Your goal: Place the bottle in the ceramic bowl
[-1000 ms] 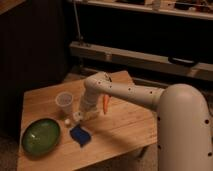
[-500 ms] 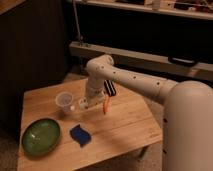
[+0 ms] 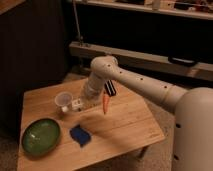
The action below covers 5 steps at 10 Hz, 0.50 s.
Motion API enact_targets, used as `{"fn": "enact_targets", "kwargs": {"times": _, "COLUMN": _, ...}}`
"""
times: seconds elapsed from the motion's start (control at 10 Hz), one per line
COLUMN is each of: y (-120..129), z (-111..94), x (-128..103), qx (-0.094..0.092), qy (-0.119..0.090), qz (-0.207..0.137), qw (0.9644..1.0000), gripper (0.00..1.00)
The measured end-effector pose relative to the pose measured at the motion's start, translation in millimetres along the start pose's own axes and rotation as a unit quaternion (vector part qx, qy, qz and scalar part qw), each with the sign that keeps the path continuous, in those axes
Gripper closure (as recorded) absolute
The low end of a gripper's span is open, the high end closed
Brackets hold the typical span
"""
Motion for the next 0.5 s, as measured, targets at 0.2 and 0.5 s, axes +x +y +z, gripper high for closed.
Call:
{"fn": "enact_targets", "kwargs": {"times": 0.2, "y": -15, "z": 6, "x": 43, "qx": 0.016, "qy": 0.045, "qz": -0.015, "qw": 0.9987, "gripper": 1.0}}
{"fn": "enact_targets", "kwargs": {"times": 0.5, "y": -29, "z": 30, "x": 111, "qx": 0.054, "qy": 0.097, "qz": -0.057, "qw": 0.9922, "gripper": 1.0}}
